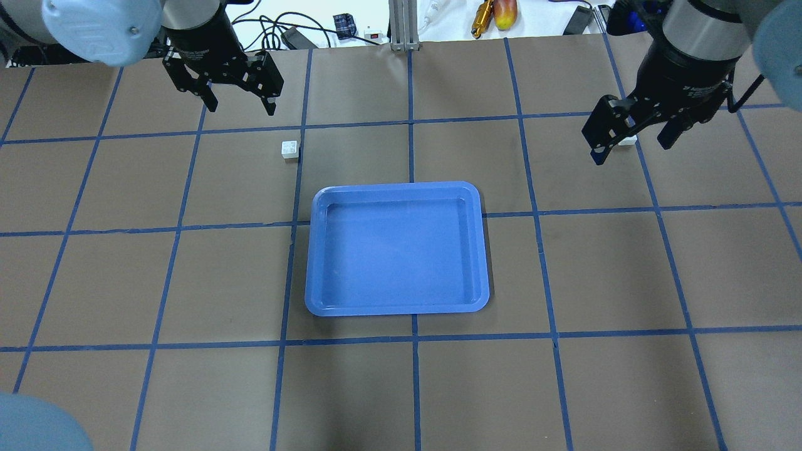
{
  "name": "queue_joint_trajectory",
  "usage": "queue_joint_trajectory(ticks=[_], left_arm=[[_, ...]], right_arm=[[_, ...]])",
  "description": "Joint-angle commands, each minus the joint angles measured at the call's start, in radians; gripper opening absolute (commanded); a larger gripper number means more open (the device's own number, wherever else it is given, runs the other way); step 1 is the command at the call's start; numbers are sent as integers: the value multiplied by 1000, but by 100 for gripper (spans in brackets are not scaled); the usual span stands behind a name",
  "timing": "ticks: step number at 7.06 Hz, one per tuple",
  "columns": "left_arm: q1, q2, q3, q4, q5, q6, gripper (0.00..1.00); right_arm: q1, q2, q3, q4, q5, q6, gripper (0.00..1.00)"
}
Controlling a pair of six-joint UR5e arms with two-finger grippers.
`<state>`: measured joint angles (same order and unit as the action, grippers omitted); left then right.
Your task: Assemble white blocks and place on blue tray
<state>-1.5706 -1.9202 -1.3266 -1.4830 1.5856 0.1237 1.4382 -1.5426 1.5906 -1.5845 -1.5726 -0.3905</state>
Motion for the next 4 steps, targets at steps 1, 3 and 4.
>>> queue_joint_trajectory(ticks=[1,3,4], left_arm=[[9,-142,17,134,-1,2,100],[11,-242,26,208,-3,2,100],[11,-278,24,260,-1,16,100]], right_arm=[[-106,151,-11,-249,9,-272,100],[-148,240,-11,-397,84,-529,100],[-204,275,-8,-397,205,-635,100]])
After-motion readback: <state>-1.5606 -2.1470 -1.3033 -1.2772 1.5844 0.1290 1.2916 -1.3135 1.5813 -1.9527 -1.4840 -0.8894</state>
